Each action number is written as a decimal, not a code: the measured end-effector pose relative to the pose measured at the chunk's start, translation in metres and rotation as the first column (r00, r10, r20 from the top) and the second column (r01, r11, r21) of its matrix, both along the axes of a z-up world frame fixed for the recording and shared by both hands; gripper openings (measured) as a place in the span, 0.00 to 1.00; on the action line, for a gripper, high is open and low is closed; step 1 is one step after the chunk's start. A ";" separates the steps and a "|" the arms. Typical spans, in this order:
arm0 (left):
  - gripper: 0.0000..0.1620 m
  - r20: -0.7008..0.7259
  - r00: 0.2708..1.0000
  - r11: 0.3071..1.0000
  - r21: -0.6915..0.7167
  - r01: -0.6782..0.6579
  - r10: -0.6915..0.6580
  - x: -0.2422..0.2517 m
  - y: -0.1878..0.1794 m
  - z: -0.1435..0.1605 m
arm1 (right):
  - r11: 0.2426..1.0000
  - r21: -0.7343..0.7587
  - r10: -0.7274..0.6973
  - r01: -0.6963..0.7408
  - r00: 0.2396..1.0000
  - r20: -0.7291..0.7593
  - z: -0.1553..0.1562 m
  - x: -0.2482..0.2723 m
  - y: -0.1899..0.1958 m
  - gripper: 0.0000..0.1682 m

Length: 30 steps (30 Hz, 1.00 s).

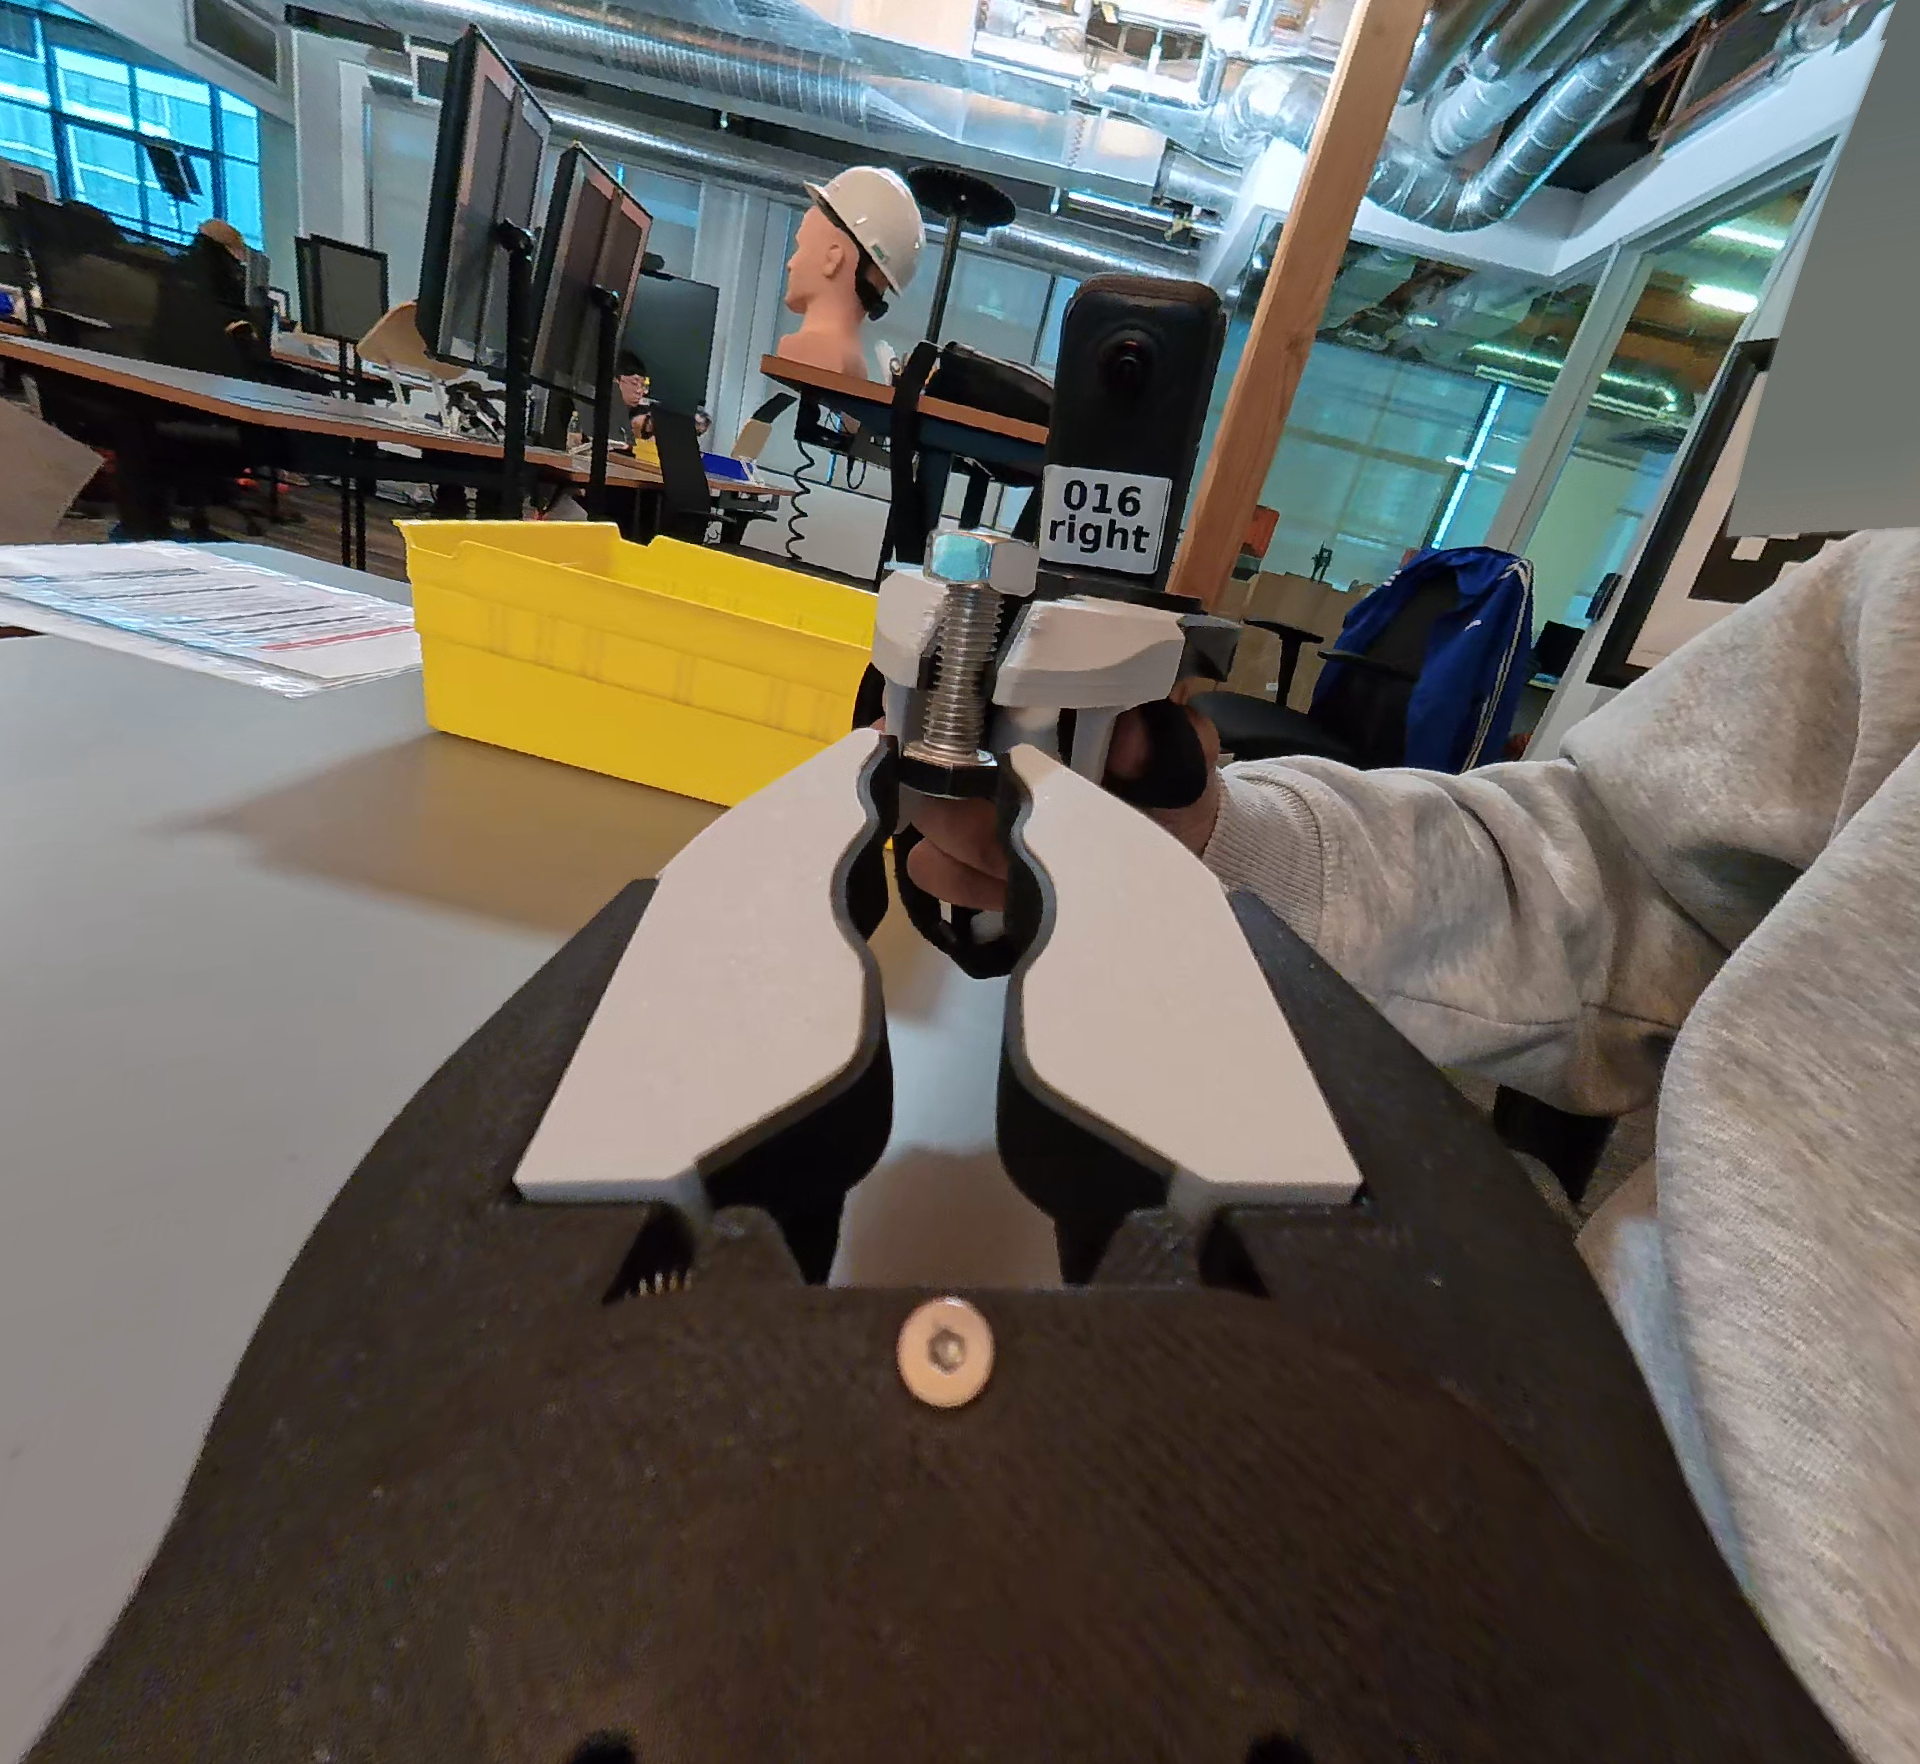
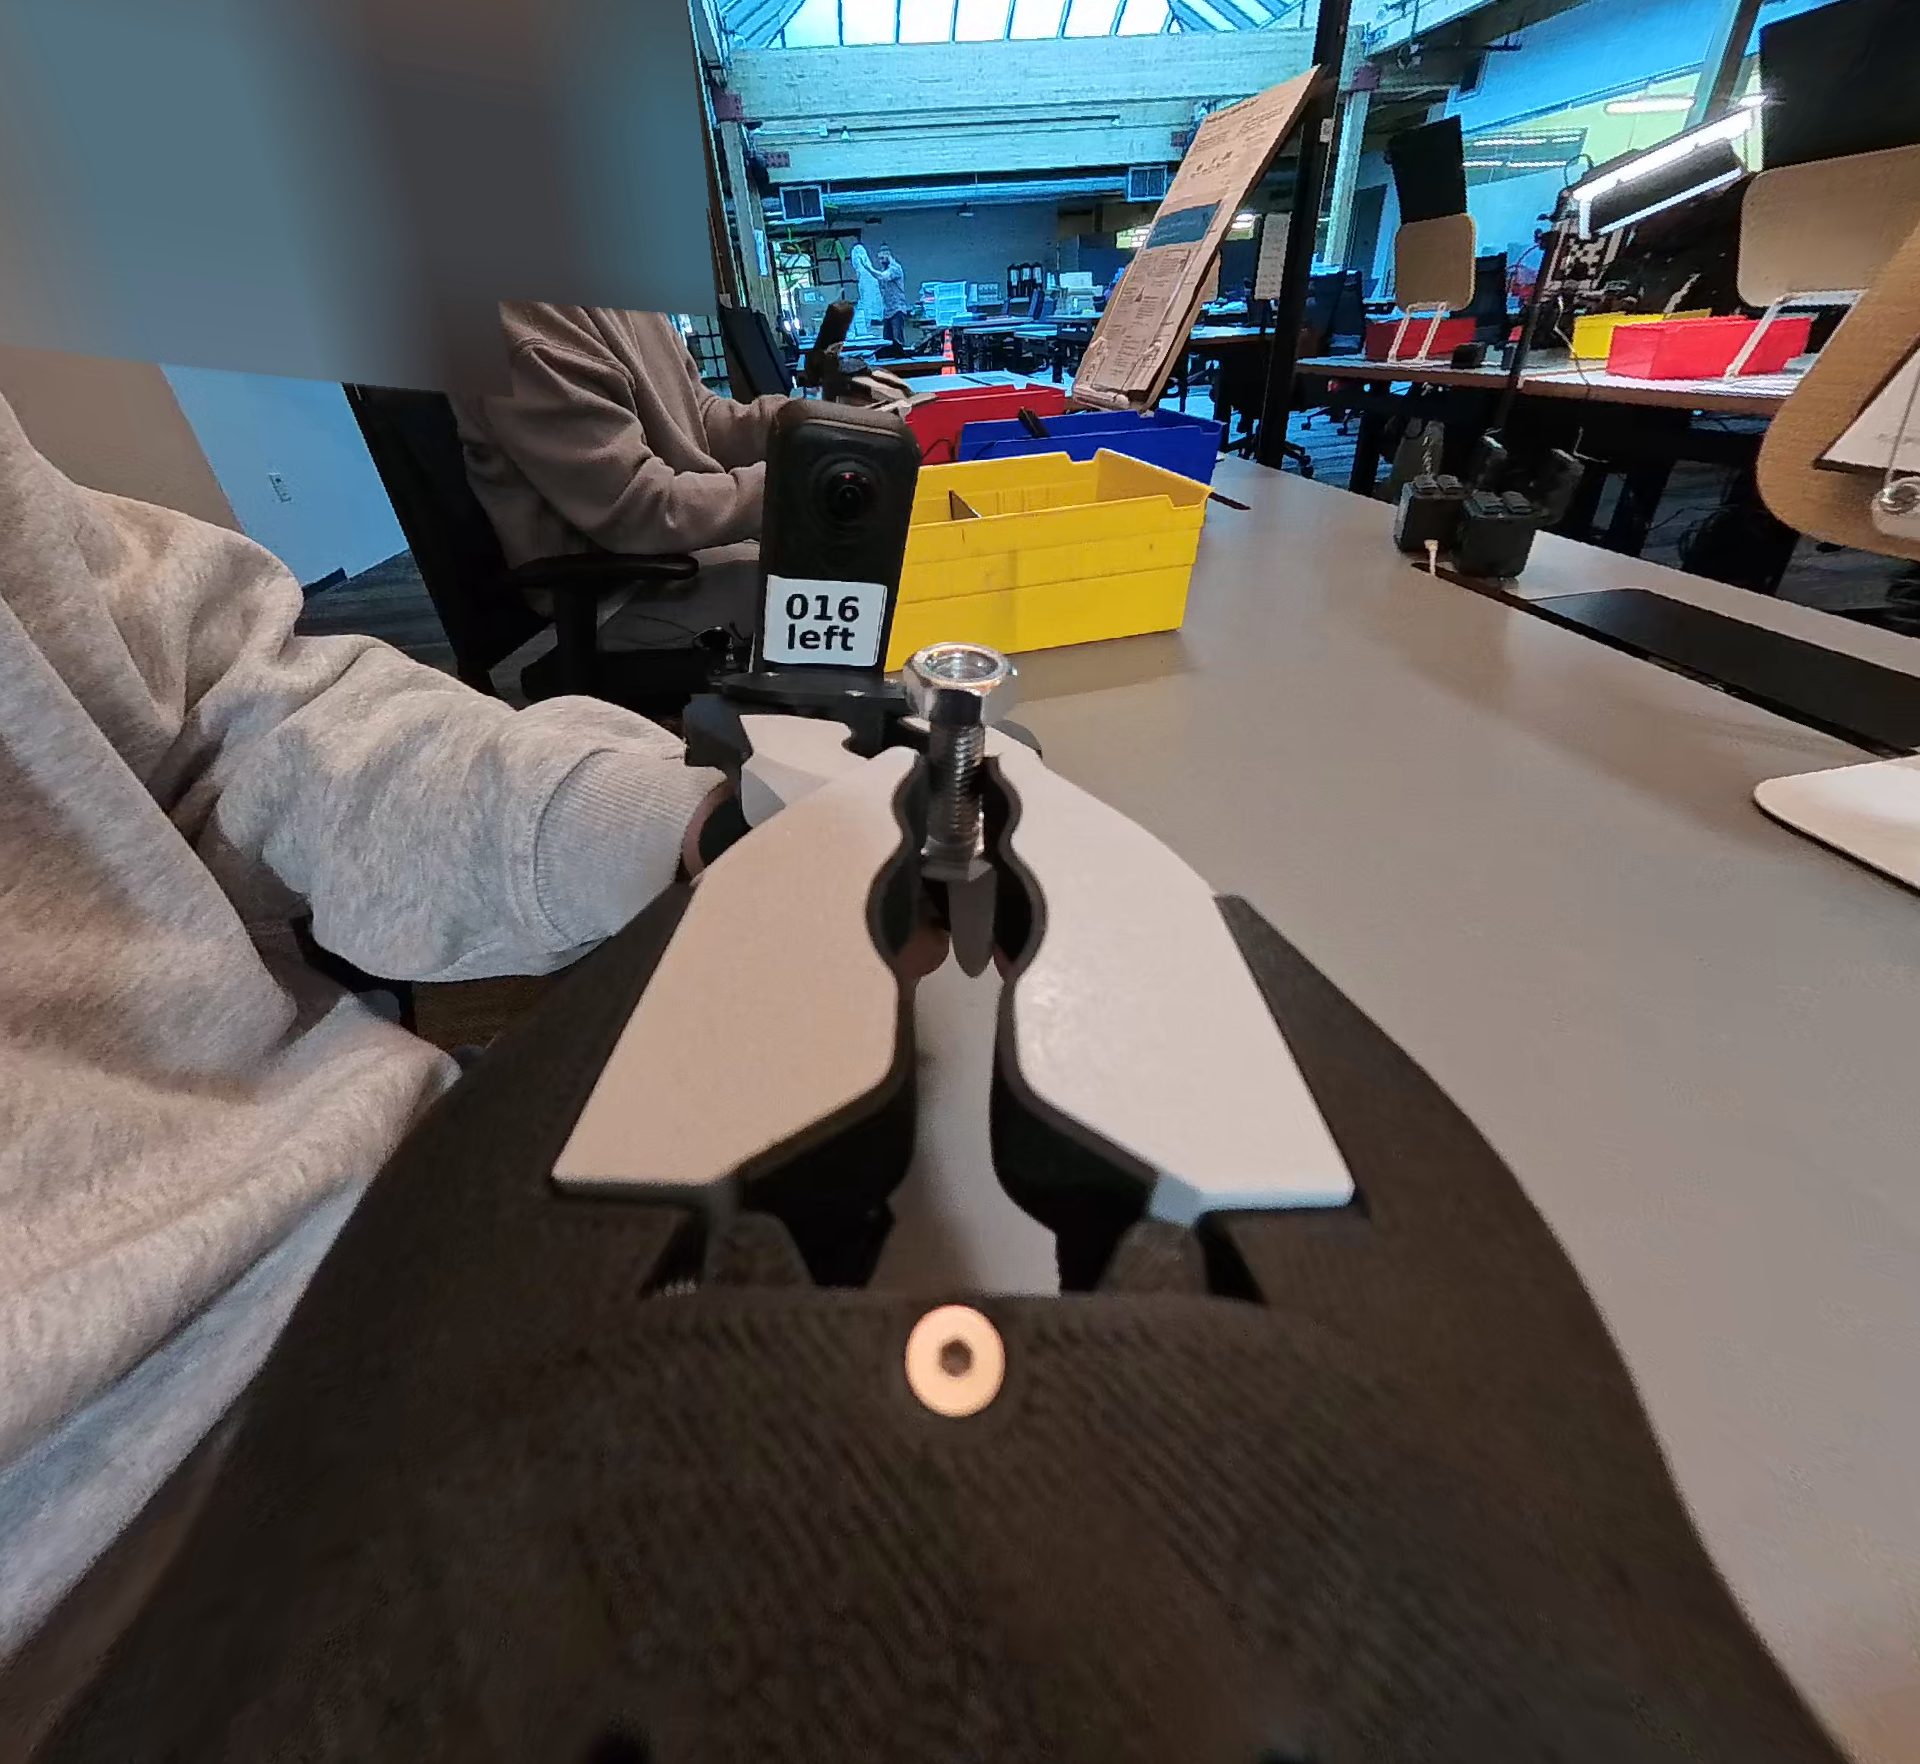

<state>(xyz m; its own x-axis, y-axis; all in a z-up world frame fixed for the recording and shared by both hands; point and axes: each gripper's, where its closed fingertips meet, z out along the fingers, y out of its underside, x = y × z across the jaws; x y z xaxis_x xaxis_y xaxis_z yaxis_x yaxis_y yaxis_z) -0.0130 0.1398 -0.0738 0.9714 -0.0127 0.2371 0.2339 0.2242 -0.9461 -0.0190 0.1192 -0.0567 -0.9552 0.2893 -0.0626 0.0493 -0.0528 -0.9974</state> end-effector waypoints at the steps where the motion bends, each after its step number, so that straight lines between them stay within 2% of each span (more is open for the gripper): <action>1: 0.10 -0.003 1.000 1.000 -0.001 0.000 0.000 0.000 0.000 0.000 | 1.000 -0.001 0.000 0.000 1.000 0.000 0.000 0.000 0.000 0.06; 18: 0.10 0.019 1.000 0.999 0.022 -0.024 0.023 -0.005 -0.001 0.001 | 0.996 -0.061 -0.069 0.066 0.997 -0.047 0.018 -0.004 0.005 0.18; 22: 0.11 0.041 0.998 0.998 0.053 -0.044 0.042 -0.010 -0.005 0.005 | 0.997 -0.059 -0.055 0.052 0.996 -0.063 0.021 0.001 0.001 0.17; 25: 0.10 0.081 0.996 0.994 0.093 -0.056 0.049 -0.016 -0.010 0.009 | 0.998 -0.067 -0.027 0.021 0.995 -0.092 0.024 0.008 0.002 0.05; 27: 0.10 0.087 0.995 0.993 0.099 -0.062 0.053 -0.018 -0.012 0.009 | 0.996 -0.074 -0.047 0.039 0.994 -0.097 0.026 0.006 0.004 0.06; 30: 0.11 0.081 0.996 0.994 0.095 -0.053 0.045 -0.015 -0.010 0.009 | 0.992 -0.091 -0.093 0.085 0.991 -0.091 0.029 0.000 0.005 0.14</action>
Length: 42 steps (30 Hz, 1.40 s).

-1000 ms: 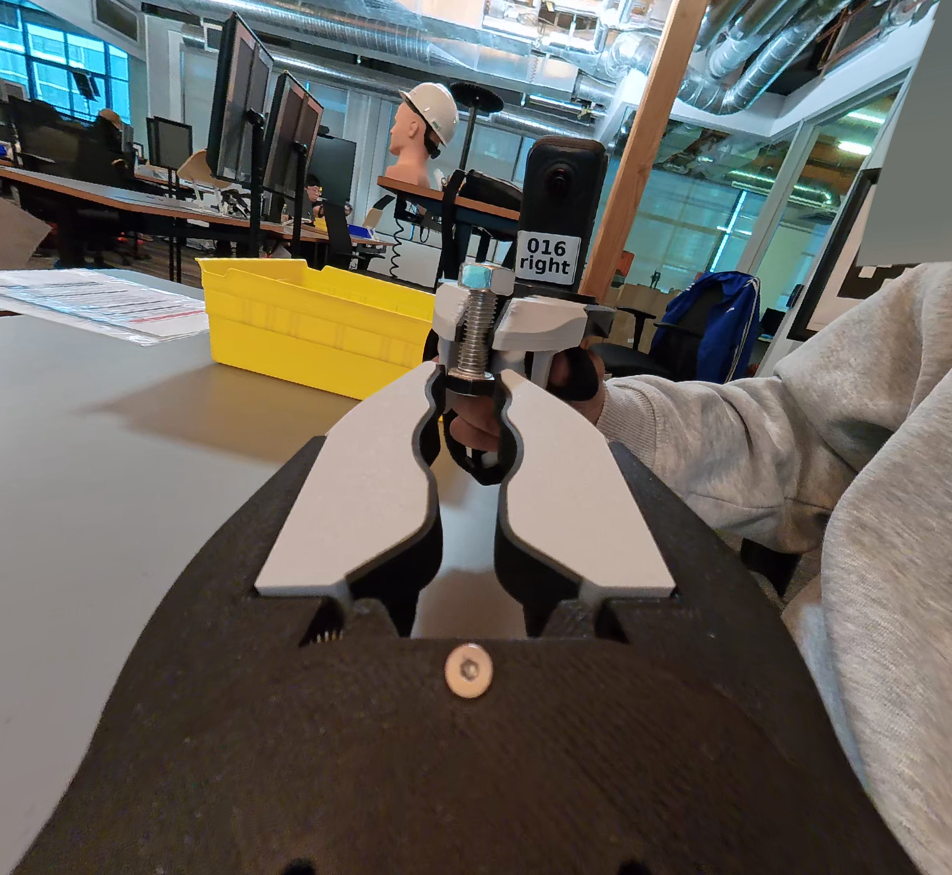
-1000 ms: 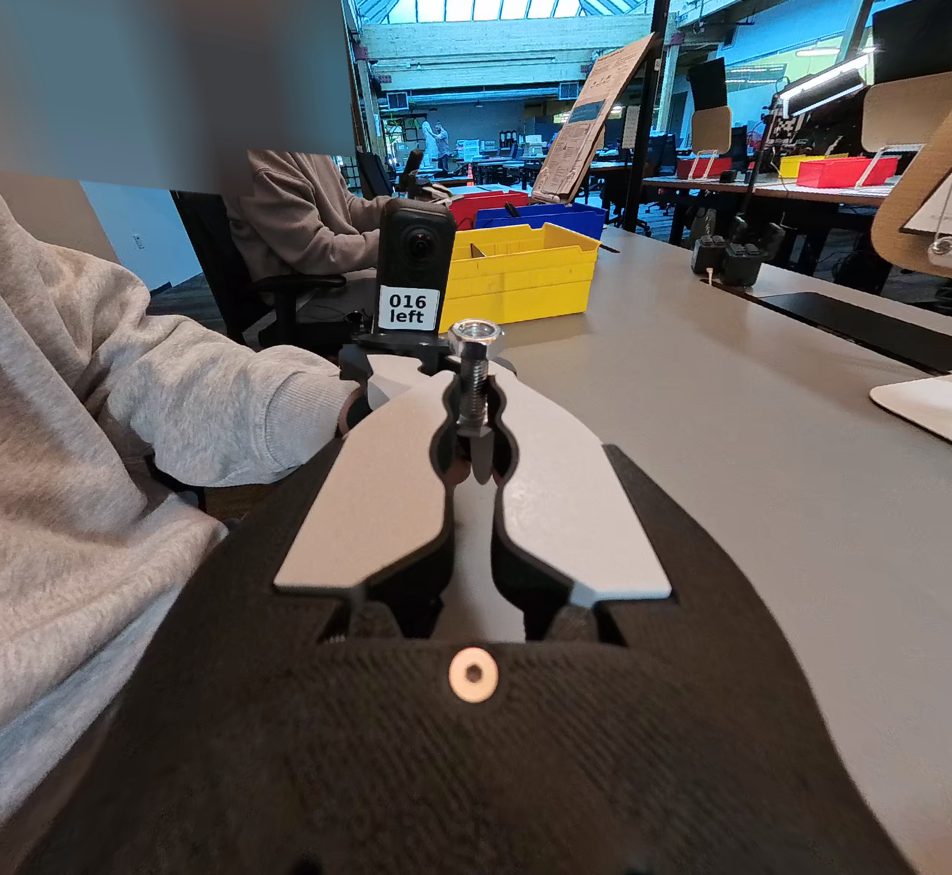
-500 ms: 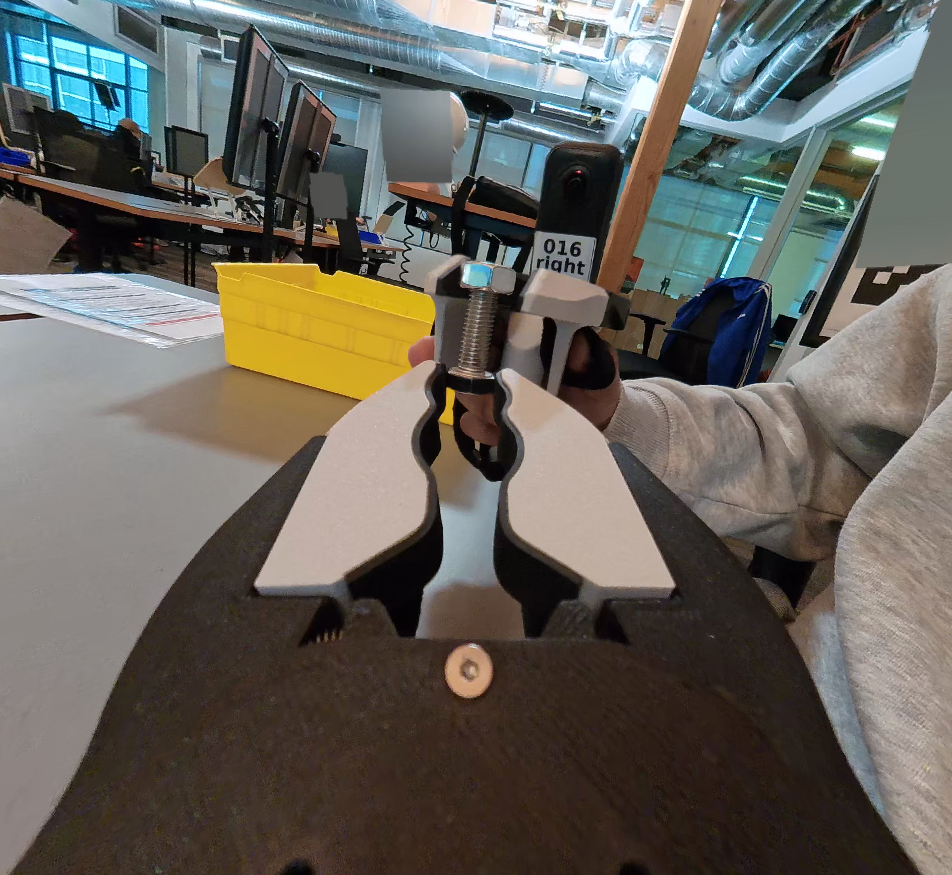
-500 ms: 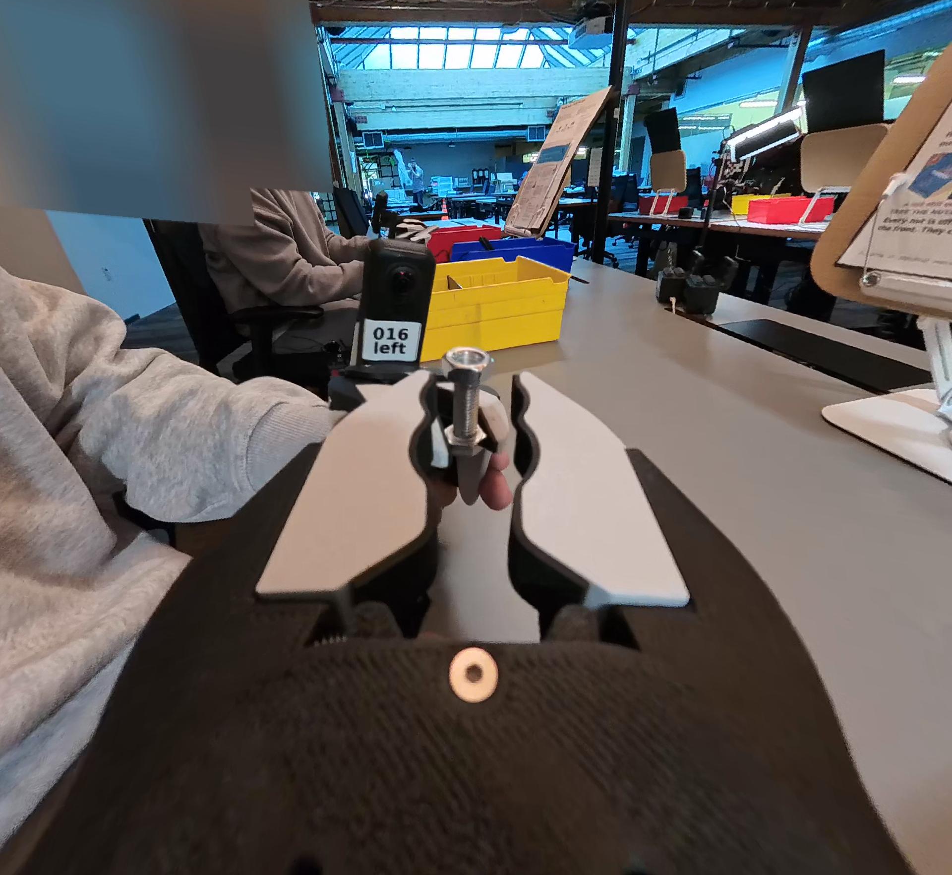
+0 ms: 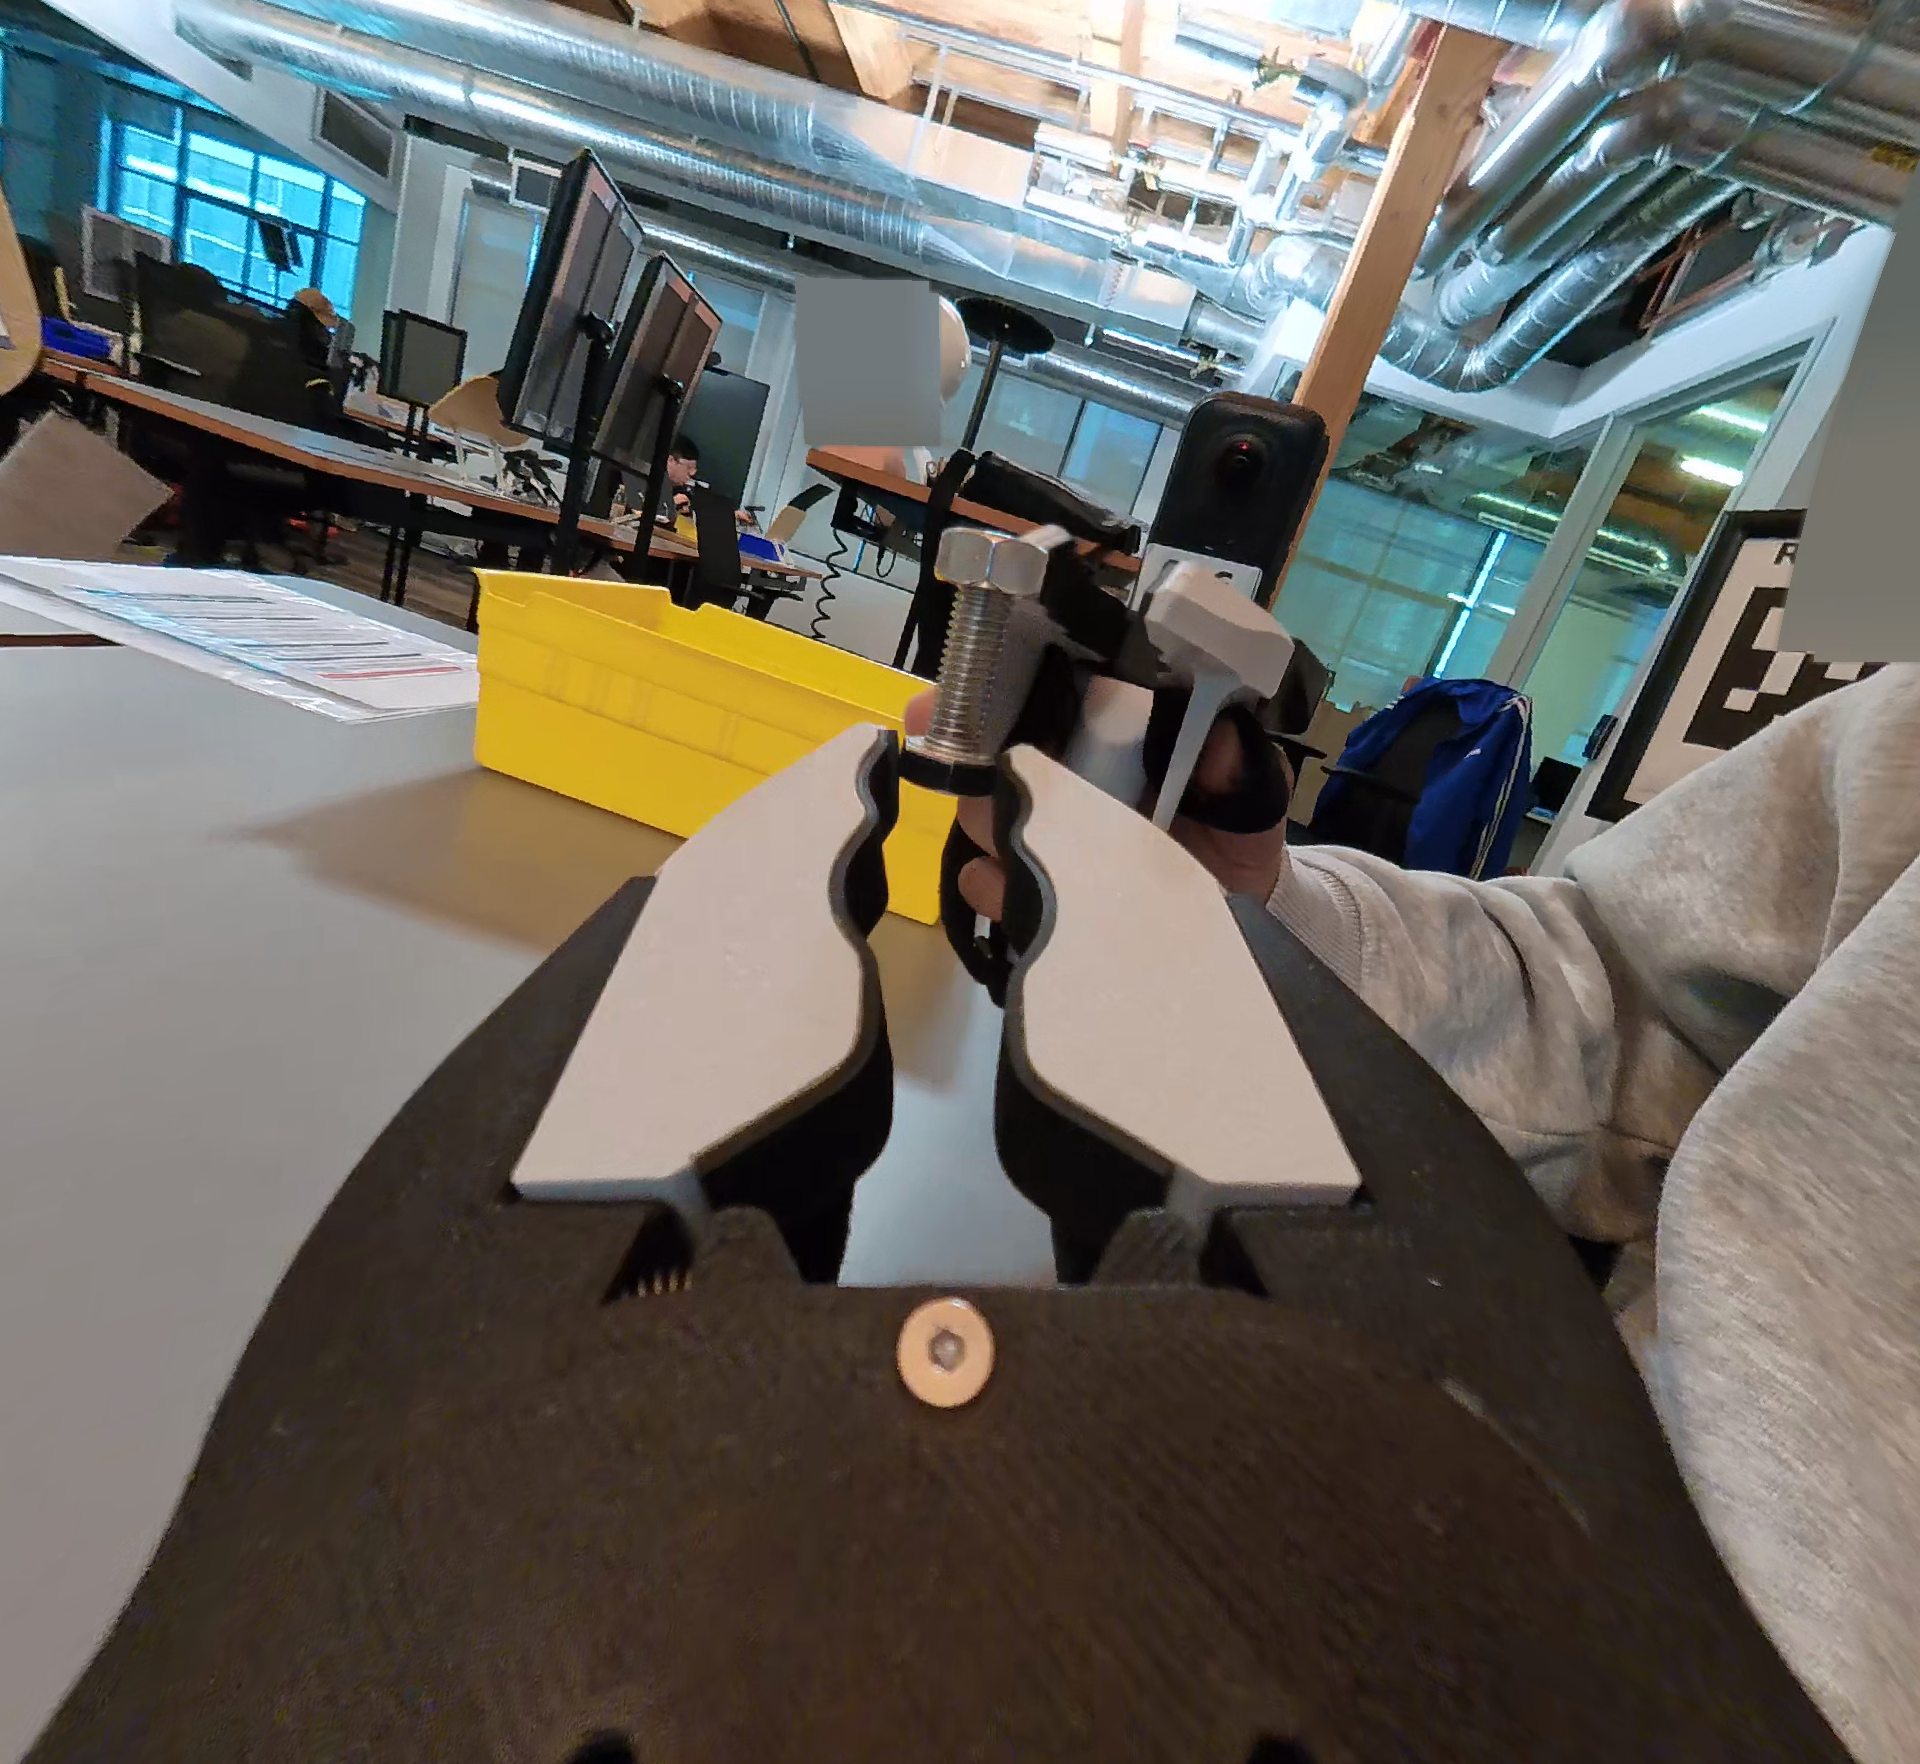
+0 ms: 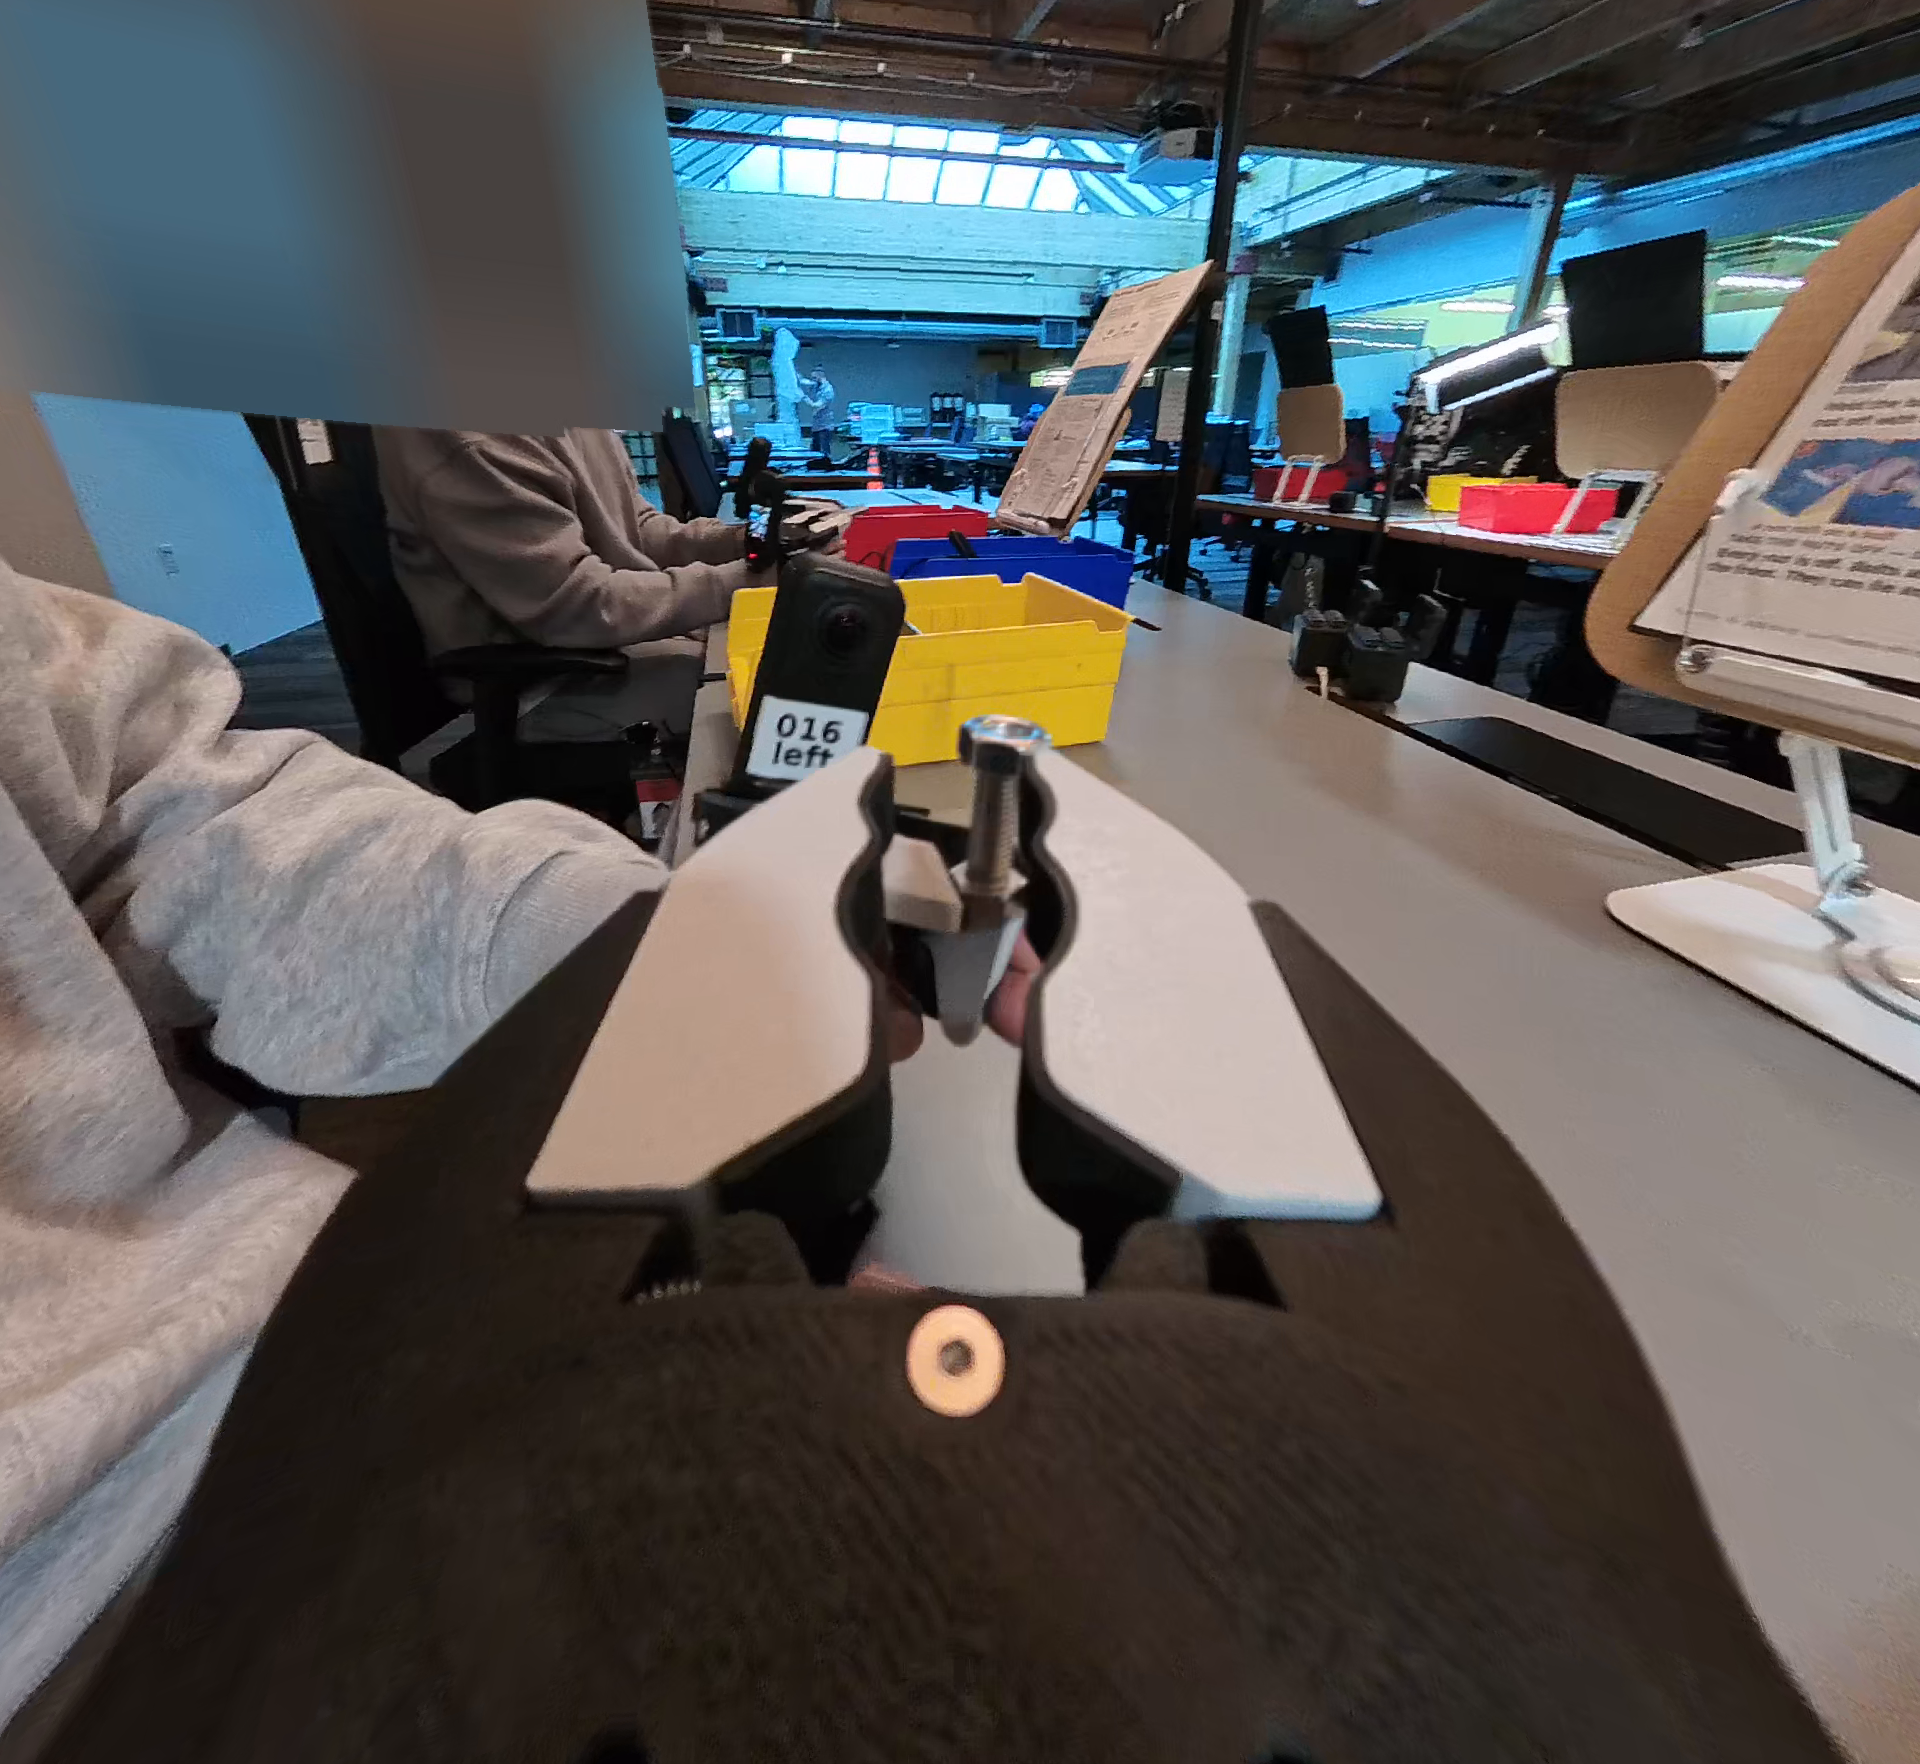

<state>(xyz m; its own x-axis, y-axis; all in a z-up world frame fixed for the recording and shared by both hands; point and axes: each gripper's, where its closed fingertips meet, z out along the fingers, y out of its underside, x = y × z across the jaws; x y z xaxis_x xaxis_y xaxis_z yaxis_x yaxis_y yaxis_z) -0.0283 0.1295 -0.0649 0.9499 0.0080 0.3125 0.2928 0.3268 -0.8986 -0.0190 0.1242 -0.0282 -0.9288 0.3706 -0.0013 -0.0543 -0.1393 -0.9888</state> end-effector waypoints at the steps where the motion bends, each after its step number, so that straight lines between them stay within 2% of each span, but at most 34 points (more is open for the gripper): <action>1: 0.11 -0.002 1.000 1.000 -0.003 0.006 -0.006 0.001 0.001 0.000 | 1.000 -0.002 -0.025 0.025 1.000 0.001 0.000 -0.003 0.000 0.17; 3: 0.11 -0.008 1.000 1.000 -0.012 0.015 -0.015 0.004 0.003 -0.002 | 0.998 0.012 -0.057 0.057 0.998 -0.003 -0.001 -0.006 -0.002 0.20; 6: 0.10 -0.011 1.000 1.000 -0.020 0.013 -0.014 0.004 0.004 -0.003 | 0.998 0.046 -0.032 0.032 0.999 -0.004 -0.005 -0.001 -0.007 0.16; 7: 0.10 -0.012 1.000 1.000 -0.019 0.009 -0.010 0.003 0.004 -0.003 | 0.999 0.045 -0.026 0.026 1.000 -0.009 -0.004 0.000 -0.007 0.13; 8: 0.11 -0.011 1.000 1.000 -0.016 0.002 -0.002 0.002 0.003 -0.002 | 0.999 0.049 0.004 -0.003 1.000 -0.018 -0.004 0.005 -0.007 0.04; 9: 0.10 -0.008 1.000 1.000 -0.014 -0.001 0.001 0.001 0.002 -0.002 | 0.998 0.051 0.023 -0.022 1.000 -0.021 -0.003 0.008 -0.007 0.00; 12: 0.10 -0.012 1.000 1.000 -0.017 -0.002 0.001 0.001 0.002 -0.002 | 0.999 0.034 -0.017 0.017 0.999 -0.027 0.000 0.003 -0.002 0.03; 16: 0.11 -0.019 1.000 1.000 -0.026 0.008 -0.009 0.004 0.005 -0.003 | 0.997 0.001 -0.076 0.076 0.997 -0.008 0.001 -0.007 0.001 0.19; 19: 0.11 -0.015 1.000 1.000 -0.025 0.005 -0.006 0.003 0.005 -0.004 | 0.998 0.016 -0.056 0.056 0.998 0.001 -0.003 -0.005 -0.003 0.20; 20: 0.11 -0.012 1.000 1.000 -0.022 0.001 -0.001 0.002 0.004 -0.003 | 0.999 0.021 -0.046 0.046 0.999 -0.004 -0.004 -0.003 -0.005 0.17; 22: 0.10 0.001 1.000 1.000 -0.009 -0.009 0.009 -0.001 0.001 -0.002 | 0.999 0.037 -0.005 0.005 1.000 -0.017 -0.005 0.004 -0.007 0.06; 23: 0.11 0.007 1.000 1.000 -0.003 -0.012 0.012 -0.002 0.000 -0.002 | 0.999 0.042 -0.002 0.003 1.000 -0.019 -0.005 0.005 -0.007 0.04; 26: 0.11 0.008 1.000 1.000 -0.003 -0.013 0.013 -0.003 0.000 -0.002 | 0.999 0.023 -0.041 0.042 0.999 -0.022 -0.002 0.000 -0.003 0.09; 30: 0.10 -0.003 1.000 1.000 -0.018 0.004 -0.004 0.001 0.004 -0.004 | 0.996 -0.001 -0.093 0.093 0.996 -0.005 -0.002 -0.009 -0.002 0.24; 34: 0.11 -0.007 1.000 1.000 -0.028 0.011 -0.011 0.003 0.005 -0.005 | 0.997 0.020 -0.073 0.072 0.997 0.011 -0.009 -0.007 -0.008 0.29; 37: 0.10 0.000 1.000 1.000 -0.022 -0.002 0.002 0.000 0.003 -0.004 | 0.999 0.016 -0.037 0.037 0.999 0.005 -0.008 -0.001 -0.010 0.23; 40: 0.10 0.018 1.000 1.000 -0.004 -0.013 0.013 -0.004 0.000 -0.003 | 1.000 0.015 -0.014 0.013 1.000 0.000 -0.006 0.002 -0.006 0.07; 42: 0.11 0.019 1.000 1.000 -0.004 -0.014 0.014 -0.004 0.000 -0.003 | 1.000 0.008 -0.031 0.031 1.000 0.004 -0.006 -0.001 -0.003 0.09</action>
